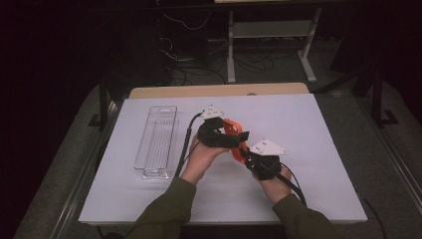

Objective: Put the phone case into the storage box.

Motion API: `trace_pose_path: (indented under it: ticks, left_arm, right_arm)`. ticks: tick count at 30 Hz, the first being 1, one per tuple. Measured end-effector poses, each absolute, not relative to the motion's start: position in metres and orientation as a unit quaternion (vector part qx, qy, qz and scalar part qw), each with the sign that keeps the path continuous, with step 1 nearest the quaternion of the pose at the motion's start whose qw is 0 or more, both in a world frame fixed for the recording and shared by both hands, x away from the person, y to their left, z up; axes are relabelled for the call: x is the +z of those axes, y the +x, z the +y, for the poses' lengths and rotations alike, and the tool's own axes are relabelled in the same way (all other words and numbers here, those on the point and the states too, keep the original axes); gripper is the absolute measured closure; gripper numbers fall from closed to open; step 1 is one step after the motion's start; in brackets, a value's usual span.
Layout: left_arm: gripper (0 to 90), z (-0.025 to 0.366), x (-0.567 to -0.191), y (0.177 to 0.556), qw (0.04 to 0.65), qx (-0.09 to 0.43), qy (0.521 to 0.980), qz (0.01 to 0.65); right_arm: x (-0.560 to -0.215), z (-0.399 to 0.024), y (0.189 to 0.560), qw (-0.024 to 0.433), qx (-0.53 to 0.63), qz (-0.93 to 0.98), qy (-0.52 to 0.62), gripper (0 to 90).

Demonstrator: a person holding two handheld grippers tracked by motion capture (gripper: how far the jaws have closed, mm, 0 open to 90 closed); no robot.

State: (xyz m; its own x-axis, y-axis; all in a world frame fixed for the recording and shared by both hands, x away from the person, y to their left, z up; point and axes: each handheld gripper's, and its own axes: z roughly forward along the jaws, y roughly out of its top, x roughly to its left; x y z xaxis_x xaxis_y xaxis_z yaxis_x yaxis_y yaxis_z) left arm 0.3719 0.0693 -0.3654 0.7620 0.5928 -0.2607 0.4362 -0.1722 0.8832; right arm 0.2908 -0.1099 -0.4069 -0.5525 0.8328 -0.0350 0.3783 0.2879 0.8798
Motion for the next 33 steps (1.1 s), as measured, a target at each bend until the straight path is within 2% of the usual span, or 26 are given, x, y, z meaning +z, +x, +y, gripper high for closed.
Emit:
trace_pose_path:
  ticks: [23,33]
  left_arm:
    - [14.5,0.0704,-0.3636,0.3705,0.549,0.072,0.764,0.332]
    - [14.7,0.0780,-0.3625,0.3743,0.539,0.084,0.770,0.331]
  right_arm:
    - [-0.4080,-0.1099,0.2921,0.253,0.441,0.769,0.387,76.6]
    - [-0.4099,-0.1113,0.2952,0.234,0.453,0.773,0.377,57.5]
